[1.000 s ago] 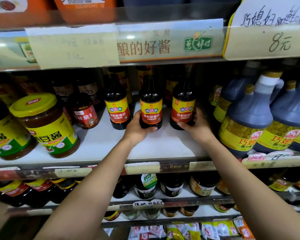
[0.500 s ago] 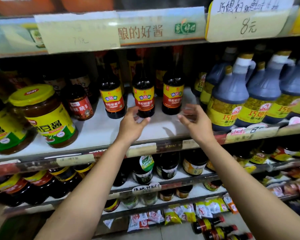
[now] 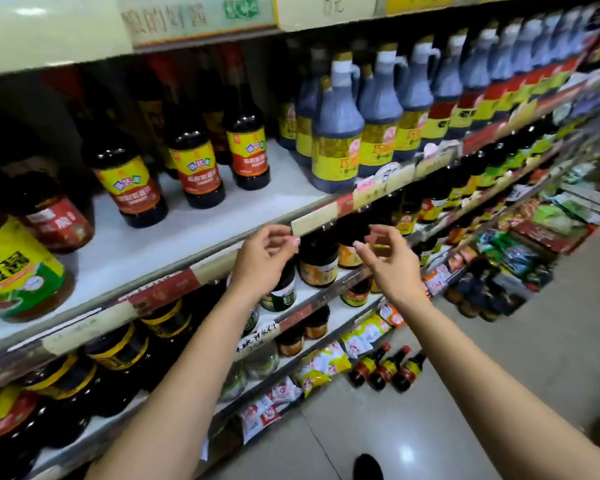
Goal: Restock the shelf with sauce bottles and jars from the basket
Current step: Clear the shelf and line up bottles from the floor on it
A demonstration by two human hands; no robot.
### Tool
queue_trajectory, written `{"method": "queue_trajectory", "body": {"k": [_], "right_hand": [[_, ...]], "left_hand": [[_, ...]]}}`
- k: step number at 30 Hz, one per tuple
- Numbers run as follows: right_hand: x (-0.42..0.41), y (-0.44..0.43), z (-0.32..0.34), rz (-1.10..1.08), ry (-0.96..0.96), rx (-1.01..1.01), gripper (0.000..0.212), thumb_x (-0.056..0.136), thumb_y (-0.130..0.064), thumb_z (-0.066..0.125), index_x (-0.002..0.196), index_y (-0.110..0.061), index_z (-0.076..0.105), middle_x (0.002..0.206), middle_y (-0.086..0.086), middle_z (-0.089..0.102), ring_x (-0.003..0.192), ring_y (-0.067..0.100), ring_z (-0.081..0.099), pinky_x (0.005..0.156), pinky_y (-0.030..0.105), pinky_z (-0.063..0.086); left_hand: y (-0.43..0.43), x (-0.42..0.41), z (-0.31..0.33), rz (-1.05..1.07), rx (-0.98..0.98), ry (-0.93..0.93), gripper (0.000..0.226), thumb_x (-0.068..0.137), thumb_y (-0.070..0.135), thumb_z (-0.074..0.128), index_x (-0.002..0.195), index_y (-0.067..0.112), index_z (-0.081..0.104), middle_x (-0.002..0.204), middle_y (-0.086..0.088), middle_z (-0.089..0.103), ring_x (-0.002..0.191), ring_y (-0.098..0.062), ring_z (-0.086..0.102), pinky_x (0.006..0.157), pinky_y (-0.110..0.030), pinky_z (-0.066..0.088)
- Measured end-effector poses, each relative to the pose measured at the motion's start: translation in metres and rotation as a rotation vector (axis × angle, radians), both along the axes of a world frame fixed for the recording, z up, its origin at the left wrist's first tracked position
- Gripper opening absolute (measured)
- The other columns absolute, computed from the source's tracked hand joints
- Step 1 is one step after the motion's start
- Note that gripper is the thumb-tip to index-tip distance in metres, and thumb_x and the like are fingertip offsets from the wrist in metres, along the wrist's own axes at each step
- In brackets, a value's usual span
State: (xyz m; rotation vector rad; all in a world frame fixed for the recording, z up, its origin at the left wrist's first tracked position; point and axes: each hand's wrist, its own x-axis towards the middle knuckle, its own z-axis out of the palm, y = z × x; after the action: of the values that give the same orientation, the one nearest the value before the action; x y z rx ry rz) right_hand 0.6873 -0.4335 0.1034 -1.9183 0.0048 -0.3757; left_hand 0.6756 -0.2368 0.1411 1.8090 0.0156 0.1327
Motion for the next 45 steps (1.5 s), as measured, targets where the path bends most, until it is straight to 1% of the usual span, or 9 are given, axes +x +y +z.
{"method": "queue_trajectory", "body": {"k": [4,9,12,21,26,32,37,41,45], "right_hand": [[-0.028,-0.045,-0.019,-0.100,0.108,-0.001,0.039,0.085,-0.031,0.064,0.119,-0.014,0.053,0.100,0.001,0.062,0.092,0.014,0.059,0.079,0.028,0.050],[-0.060,-0.105,-0.055,-0.266,0.208,0.046,0.030,0.084,-0.026,0.066,0.111,-0.016,0.056,0.085,-0.011,0.060,0.079,0.005,0.059,0.070,0.015,0.048],[-0.076,-0.141,-0.079,-0.356,0.299,0.068,0.036,0.083,-0.024,0.067,0.114,-0.012,0.056,0.091,0.000,0.061,0.082,0.014,0.058,0.079,0.029,0.049],[-0.102,-0.244,-0.159,-0.502,0.558,0.130,0.039,0.084,-0.022,0.066,0.118,-0.008,0.053,0.099,0.004,0.058,0.078,0.015,0.056,0.072,0.025,0.045],[-0.097,-0.273,-0.196,-0.510,0.680,0.139,0.038,0.084,-0.026,0.066,0.117,-0.011,0.054,0.099,0.002,0.058,0.075,0.016,0.057,0.066,0.021,0.041],[-0.087,-0.290,-0.227,-0.503,0.830,0.183,0.040,0.084,-0.031,0.066,0.118,-0.014,0.054,0.102,0.001,0.058,0.079,0.018,0.059,0.069,0.025,0.041],[-0.063,-0.295,-0.250,-0.530,0.945,0.224,0.039,0.084,-0.034,0.064,0.118,-0.015,0.054,0.102,0.001,0.059,0.082,0.017,0.058,0.070,0.026,0.044],[-0.039,-0.298,-0.274,-0.552,1.061,0.289,0.040,0.085,-0.031,0.064,0.117,-0.011,0.053,0.101,0.005,0.060,0.086,0.020,0.059,0.074,0.027,0.045],[-0.008,-0.306,-0.306,-0.529,1.159,0.360,0.039,0.086,-0.032,0.063,0.116,-0.010,0.053,0.099,0.007,0.060,0.088,0.021,0.058,0.077,0.029,0.044]], "left_hand": [[-0.037,-0.002,-0.028,-0.128,0.018,0.069,0.014,0.087,0.015,0.060,0.085,0.028,0.057,0.083,0.004,0.063,0.082,-0.013,0.064,0.070,-0.019,0.047],[-0.099,0.007,-0.069,-0.283,0.051,0.212,0.009,0.089,0.009,0.056,0.085,0.017,0.055,0.079,0.001,0.061,0.069,-0.008,0.061,0.060,-0.012,0.046],[-0.135,0.017,-0.099,-0.365,0.116,0.295,0.006,0.089,0.009,0.056,0.095,0.008,0.055,0.078,0.001,0.060,0.067,-0.008,0.059,0.052,-0.008,0.042],[-0.251,0.034,-0.183,-0.518,0.282,0.508,0.018,0.089,0.005,0.054,0.106,0.000,0.051,0.097,-0.013,0.055,0.087,-0.023,0.058,0.055,-0.013,0.041],[-0.286,0.041,-0.219,-0.527,0.280,0.671,0.024,0.090,-0.001,0.050,0.114,-0.006,0.049,0.081,-0.009,0.055,0.064,-0.014,0.055,0.051,-0.012,0.042],[-0.291,0.049,-0.253,-0.483,0.302,0.871,0.006,0.091,0.002,0.050,0.095,0.006,0.049,0.075,-0.001,0.053,0.062,-0.013,0.052,0.053,-0.016,0.038],[-0.287,0.084,-0.291,-0.468,0.325,0.998,0.016,0.092,0.003,0.049,0.079,0.013,0.048,0.076,-0.003,0.052,0.063,-0.016,0.053,0.056,-0.025,0.033],[-0.286,0.127,-0.332,-0.452,0.391,1.081,0.019,0.090,0.003,0.052,0.074,0.013,0.048,0.067,-0.004,0.050,0.042,-0.005,0.054,0.046,-0.022,0.035],[-0.284,0.167,-0.377,-0.434,0.436,1.132,0.022,0.087,-0.001,0.055,0.071,0.012,0.048,0.068,-0.007,0.051,0.057,-0.019,0.048,0.049,-0.024,0.044]]}}
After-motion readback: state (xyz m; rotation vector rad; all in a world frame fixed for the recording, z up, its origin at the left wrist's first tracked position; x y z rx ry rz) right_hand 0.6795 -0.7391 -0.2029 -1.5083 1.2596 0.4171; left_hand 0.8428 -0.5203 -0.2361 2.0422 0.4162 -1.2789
